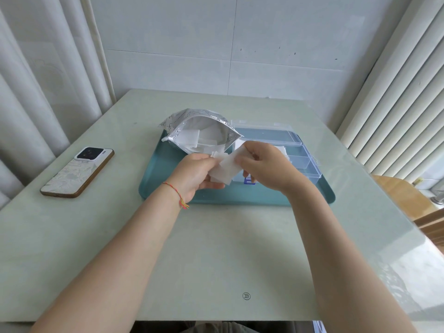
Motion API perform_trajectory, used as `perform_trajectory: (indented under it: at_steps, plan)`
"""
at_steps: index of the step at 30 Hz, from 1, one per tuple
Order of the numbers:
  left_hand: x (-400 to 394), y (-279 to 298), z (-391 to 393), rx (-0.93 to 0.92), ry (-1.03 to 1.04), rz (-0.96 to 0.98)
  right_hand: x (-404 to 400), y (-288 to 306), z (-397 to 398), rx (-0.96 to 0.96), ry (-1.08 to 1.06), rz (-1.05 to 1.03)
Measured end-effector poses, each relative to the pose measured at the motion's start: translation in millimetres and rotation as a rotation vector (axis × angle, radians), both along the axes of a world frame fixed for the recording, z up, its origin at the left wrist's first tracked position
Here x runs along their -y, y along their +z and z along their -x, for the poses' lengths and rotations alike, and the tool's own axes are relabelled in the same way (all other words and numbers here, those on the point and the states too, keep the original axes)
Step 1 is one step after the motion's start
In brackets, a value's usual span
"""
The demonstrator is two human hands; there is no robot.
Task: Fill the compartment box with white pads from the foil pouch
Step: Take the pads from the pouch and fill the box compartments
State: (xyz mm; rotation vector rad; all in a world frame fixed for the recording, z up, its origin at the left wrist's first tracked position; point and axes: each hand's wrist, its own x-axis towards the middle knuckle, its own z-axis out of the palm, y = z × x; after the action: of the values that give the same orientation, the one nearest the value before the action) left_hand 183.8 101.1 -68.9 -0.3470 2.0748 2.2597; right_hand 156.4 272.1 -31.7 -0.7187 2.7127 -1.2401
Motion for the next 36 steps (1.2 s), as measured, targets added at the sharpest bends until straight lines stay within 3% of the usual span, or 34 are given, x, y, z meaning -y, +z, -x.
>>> perform_trajectory:
  at_steps: [8, 14, 23, 30, 36]
  plan:
    - [3, 0, 1, 0.009, 0.072, -0.182, -4, -2, 8, 0.152, -0.135, 0.43]
    - [0, -1, 1, -0.007, 0.03, -0.174, -3, -6, 9, 0.097, -0.069, 0.298]
    - [0, -1, 2, -0.018, 0.002, -0.19, 11, -10, 3, -0.159, -0.027, 0.017]
    - [-3, 2, 0, -0.006, -0.029, -0.231, 28, -22, 4, -0.338, -0.112, -0.028]
    - [-3, 4, -1, 0.011, -0.019, -0.368, 34, -30, 6, -0.364, -0.195, 0.012]
